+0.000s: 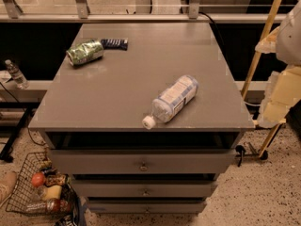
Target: Pick blue plastic bottle
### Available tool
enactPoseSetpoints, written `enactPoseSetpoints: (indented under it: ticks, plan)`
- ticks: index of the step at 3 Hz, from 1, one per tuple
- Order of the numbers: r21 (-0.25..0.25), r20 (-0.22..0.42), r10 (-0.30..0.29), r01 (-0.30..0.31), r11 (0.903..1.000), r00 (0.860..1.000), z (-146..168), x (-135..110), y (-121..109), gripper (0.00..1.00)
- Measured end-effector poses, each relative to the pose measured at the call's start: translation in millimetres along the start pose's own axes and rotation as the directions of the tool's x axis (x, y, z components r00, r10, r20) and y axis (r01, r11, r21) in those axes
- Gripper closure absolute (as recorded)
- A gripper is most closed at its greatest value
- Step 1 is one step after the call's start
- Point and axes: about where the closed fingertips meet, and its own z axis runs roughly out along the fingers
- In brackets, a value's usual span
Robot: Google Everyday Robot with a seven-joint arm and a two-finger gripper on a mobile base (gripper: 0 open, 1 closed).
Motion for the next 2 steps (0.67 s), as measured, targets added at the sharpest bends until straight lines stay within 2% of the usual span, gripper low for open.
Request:
enactPoseSetpoints:
  ticks: [1,2]
  plan:
    - [0.000,0.000,0.000,0.000,1.0000,1.000,0.0,0.0,0.0,0.00]
    - [0.006,0.040,-0.107,0.107,0.9943,0.993,10.8,-27.8,-19.8,0.00]
